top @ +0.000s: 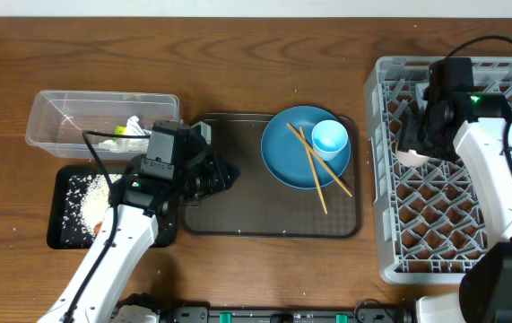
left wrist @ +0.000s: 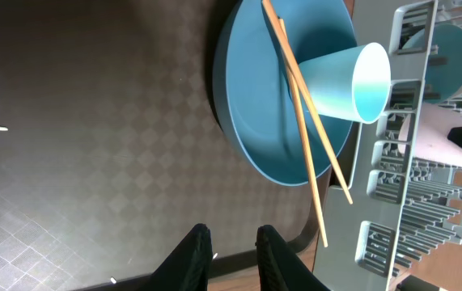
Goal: Sort waste into correct bins and load items into the dishwasher rack
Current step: 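Lower the pink cup upside down into the rack and release, then move the left gripper over the light blue cup on the plate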
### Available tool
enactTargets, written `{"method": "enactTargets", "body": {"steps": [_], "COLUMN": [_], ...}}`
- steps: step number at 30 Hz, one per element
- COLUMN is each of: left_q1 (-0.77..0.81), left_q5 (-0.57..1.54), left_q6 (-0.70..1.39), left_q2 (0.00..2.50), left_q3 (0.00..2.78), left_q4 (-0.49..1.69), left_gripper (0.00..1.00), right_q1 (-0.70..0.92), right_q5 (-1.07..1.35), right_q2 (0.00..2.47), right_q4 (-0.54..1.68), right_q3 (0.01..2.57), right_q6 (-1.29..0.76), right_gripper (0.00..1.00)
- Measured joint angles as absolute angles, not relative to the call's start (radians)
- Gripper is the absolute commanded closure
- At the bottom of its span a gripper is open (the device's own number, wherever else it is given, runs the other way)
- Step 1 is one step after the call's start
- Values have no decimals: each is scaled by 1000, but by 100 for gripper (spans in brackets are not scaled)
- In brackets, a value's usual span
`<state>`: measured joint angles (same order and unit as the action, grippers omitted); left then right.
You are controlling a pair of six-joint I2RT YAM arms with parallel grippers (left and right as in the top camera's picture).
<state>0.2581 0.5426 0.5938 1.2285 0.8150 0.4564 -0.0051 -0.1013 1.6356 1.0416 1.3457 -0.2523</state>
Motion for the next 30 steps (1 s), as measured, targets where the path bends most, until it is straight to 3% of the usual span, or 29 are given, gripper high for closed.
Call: {"method": "enactTargets", "body": {"steps": [3,4,6,21,30], "left_q1": [258,258,258,258,323], "left_q5": [543,543,542,542,535], "left_q6": [594,594,587,586,587], "left_q2": [1229,1229,1229,1229,1229], "left_q3": [815,815,815,815,825], "left_q4": [457,457,457,459,278], "left_gripper": [76,69,64,62,62], "right_q1": [-4,-4,1,23,23], "right_q5": [-101,-101,-102,-73,45], "right_q2": [1636,1636,1636,1636,1620], "right_q4": [1031,1030,1030,1020,998], "right_q3": [1346,1346,1346,1346,1351], "right_q6": [-253,-253,-259,-253,-222], "right_gripper": [36,30,22,21,20]}}
